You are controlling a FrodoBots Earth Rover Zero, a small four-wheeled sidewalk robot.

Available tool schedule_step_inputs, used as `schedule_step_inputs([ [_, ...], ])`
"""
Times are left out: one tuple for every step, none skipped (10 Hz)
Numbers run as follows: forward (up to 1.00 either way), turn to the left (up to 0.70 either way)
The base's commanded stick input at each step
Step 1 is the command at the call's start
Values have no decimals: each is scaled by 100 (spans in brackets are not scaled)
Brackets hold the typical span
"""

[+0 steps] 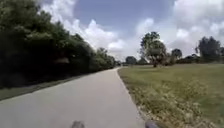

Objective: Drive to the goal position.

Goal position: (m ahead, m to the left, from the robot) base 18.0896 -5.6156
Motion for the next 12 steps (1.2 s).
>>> schedule_step_inputs([
  [85, 0],
  [85, 14],
  [85, 21],
  [85, 28],
  [85, 26],
  [85, 0],
  [85, 0],
  [85, 0],
  [85, 0],
  [85, 0],
  [85, 0],
  [85, 0],
])
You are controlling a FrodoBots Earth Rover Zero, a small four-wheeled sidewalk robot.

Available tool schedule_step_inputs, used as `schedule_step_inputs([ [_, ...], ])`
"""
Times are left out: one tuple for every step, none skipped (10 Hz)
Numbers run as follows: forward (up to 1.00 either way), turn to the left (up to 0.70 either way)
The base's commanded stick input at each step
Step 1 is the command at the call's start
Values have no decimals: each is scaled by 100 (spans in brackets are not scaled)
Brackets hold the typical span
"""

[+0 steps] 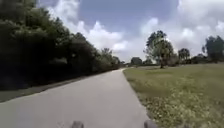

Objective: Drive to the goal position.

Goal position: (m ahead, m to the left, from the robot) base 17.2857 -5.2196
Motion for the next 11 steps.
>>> schedule_step_inputs([
  [85, 0],
  [85, 0],
  [85, 0],
  [85, 0],
  [85, 0],
  [85, 0],
  [85, 0],
  [85, 0],
  [85, 0],
  [85, 0],
  [85, 0],
])
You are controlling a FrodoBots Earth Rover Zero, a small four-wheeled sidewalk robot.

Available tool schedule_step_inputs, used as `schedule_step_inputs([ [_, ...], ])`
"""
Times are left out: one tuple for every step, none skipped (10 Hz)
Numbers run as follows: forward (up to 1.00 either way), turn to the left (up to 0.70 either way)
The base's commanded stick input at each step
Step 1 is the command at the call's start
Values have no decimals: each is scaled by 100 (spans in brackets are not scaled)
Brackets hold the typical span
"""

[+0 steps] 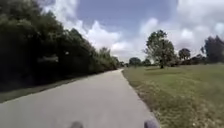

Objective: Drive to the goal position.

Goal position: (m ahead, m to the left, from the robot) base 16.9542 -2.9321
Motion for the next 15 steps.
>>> schedule_step_inputs([
  [85, 0],
  [85, 0],
  [85, 0],
  [85, 0],
  [85, 0],
  [85, 0],
  [85, 0],
  [85, 0],
  [85, 0],
  [85, 0],
  [85, 0],
  [85, 0],
  [85, 0],
  [85, -19],
  [85, -17],
])
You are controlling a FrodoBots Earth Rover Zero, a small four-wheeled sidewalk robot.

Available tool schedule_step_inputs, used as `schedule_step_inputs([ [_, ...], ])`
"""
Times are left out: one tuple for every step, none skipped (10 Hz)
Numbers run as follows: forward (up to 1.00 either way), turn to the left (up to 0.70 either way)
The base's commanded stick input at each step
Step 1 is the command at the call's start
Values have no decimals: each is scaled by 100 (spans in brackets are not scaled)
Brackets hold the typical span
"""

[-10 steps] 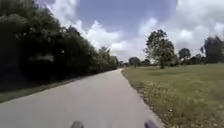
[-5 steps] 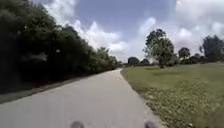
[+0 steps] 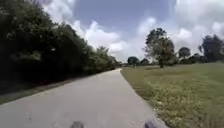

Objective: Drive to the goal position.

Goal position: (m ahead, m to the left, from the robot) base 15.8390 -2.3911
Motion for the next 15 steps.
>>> schedule_step_inputs([
  [85, 0],
  [85, 0],
  [85, 0],
  [85, 0],
  [85, 0],
  [85, 0],
  [85, 0],
  [85, 0],
  [85, 0],
  [85, 0],
  [85, 0],
  [85, 0],
  [85, 0],
  [85, 0],
  [85, 0],
])
